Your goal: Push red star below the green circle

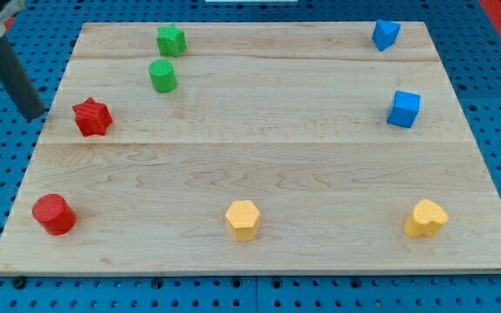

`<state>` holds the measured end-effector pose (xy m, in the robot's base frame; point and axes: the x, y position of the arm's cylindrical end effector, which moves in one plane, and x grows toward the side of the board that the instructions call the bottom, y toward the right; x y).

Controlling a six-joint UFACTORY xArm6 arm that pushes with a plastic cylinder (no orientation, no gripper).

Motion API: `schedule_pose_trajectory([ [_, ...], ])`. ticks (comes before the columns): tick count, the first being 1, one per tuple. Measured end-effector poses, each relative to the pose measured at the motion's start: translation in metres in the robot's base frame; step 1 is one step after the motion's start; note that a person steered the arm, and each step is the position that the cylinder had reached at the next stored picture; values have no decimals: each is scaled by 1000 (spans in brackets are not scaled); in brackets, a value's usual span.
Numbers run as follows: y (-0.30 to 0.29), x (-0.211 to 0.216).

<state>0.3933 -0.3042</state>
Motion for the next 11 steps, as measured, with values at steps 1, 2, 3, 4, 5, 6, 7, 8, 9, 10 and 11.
schedule_pose_trajectory([
  [1,0,3],
  [2,0,11],
  [3,8,11],
  [4,44,11],
  [5,82,11],
  [6,97,11],
  [7,109,11],
  [8,124,11],
  [9,126,11],
  [10,142,11],
  [11,153,11],
])
